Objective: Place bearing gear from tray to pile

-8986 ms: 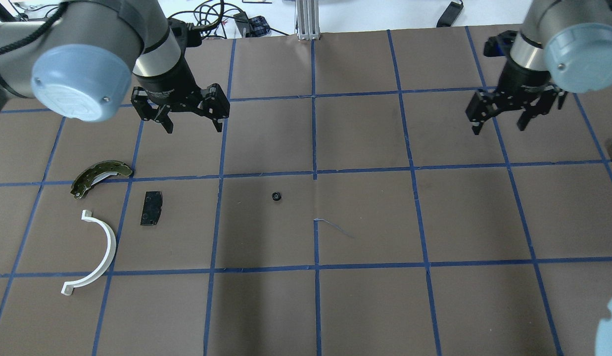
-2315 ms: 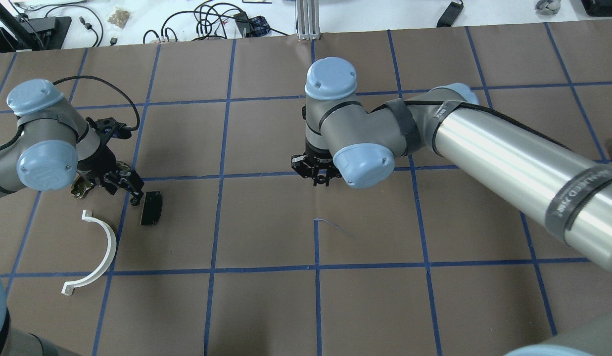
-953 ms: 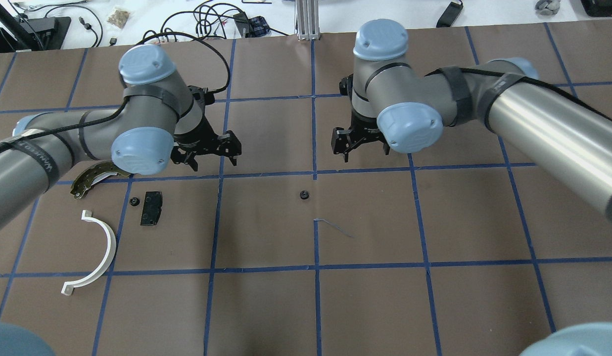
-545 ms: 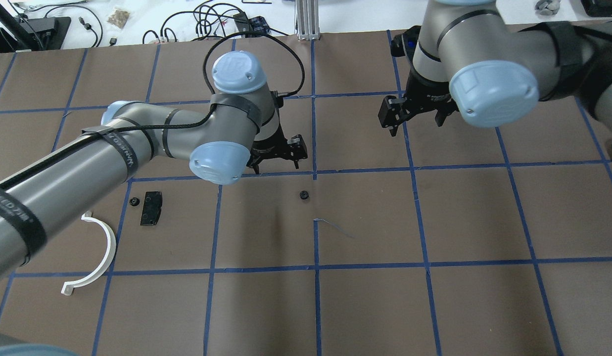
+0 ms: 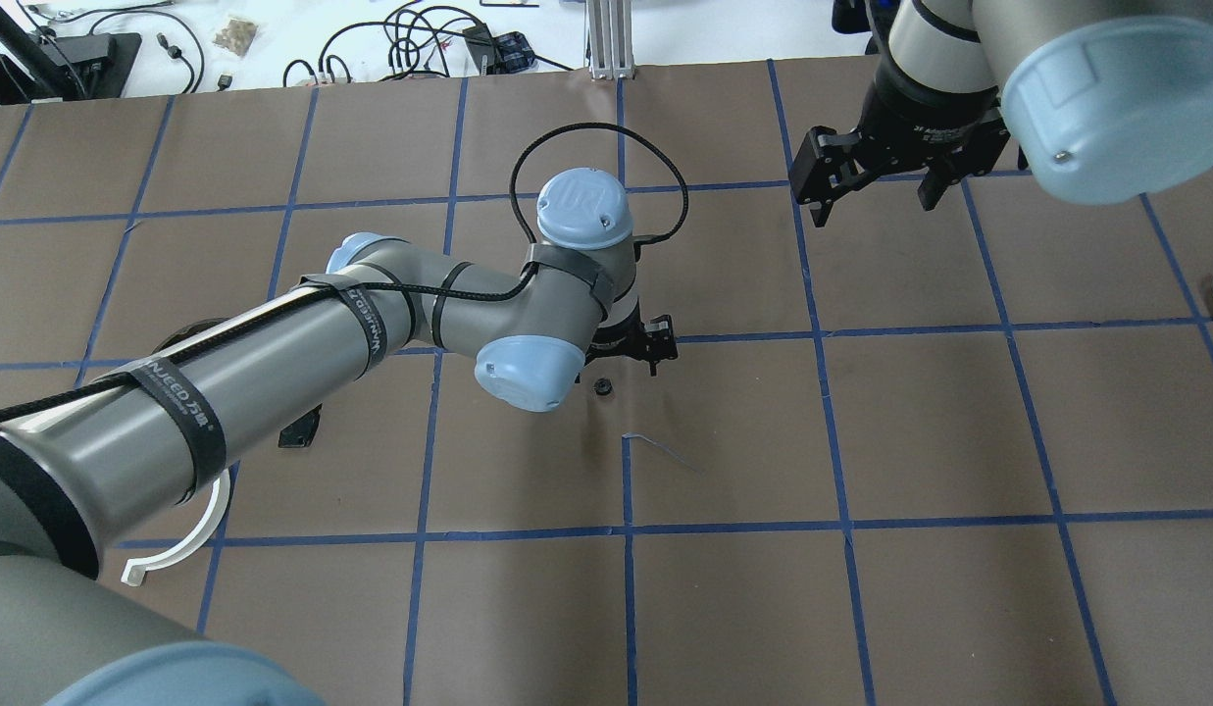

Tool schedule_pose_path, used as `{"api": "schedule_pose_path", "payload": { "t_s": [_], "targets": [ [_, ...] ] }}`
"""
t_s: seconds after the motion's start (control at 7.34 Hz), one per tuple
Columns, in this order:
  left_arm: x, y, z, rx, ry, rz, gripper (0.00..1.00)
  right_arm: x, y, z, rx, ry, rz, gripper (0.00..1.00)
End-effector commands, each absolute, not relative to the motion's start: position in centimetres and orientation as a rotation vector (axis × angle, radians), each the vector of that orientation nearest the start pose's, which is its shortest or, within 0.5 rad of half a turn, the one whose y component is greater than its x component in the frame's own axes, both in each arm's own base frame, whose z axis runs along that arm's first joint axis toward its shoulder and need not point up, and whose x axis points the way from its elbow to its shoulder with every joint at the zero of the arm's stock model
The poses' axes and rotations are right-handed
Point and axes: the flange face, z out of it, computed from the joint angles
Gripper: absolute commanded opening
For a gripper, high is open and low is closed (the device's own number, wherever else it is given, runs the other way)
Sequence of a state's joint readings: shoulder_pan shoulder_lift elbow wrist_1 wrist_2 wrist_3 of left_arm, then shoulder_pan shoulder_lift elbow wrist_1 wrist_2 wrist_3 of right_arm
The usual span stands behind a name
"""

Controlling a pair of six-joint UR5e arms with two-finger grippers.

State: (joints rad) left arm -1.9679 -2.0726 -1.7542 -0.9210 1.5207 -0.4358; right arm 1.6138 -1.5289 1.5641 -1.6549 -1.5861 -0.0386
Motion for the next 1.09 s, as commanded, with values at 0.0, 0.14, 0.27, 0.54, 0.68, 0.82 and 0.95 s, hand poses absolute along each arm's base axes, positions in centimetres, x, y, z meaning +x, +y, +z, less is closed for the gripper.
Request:
{"api": "schedule_pose_path", "payload": {
  "t_s": [0.0, 0.14, 0.27, 0.54, 0.68, 0.82, 0.95],
  "targets": [
    [-36.3, -50.3, 17.7, -0.053, 3.165, 0.1, 0.9, 13.6, -50.8, 48.4, 0.007, 3.137, -0.015, 1.0],
    [-36.1, -49.9, 17.3, -0.053, 3.16, 0.116, 0.9, 13.5, -50.4, 48.8, 0.053, 3.139, -0.019, 1.0],
    [-36.0, -49.9, 17.2, -0.056, 3.158, 0.117, 0.87, 13.8, -49.4, 50.0, 0.055, 3.133, -0.067, 1.0],
    [-36.0, -49.8, 17.1, -0.053, 3.156, 0.12, 0.79, 14.7, -49.2, 49.6, 0.048, 3.143, -0.041, 1.0],
    [-36.0, -49.9, 17.2, -0.053, 3.155, 0.117, 0.75, 14.9, -48.4, 51.2, 0.022, 3.136, -0.093, 1.0],
    [-35.9, -49.9, 17.2, -0.053, 3.154, 0.116, 0.63, 14.6, -47.4, 51.3, 0.024, 3.145, -0.094, 1.0],
    [-35.9, -49.9, 17.2, -0.053, 3.153, 0.118, 0.24, 14.9, -47.1, 51.5, 0.015, 3.137, -0.106, 1.0]
  ]
}}
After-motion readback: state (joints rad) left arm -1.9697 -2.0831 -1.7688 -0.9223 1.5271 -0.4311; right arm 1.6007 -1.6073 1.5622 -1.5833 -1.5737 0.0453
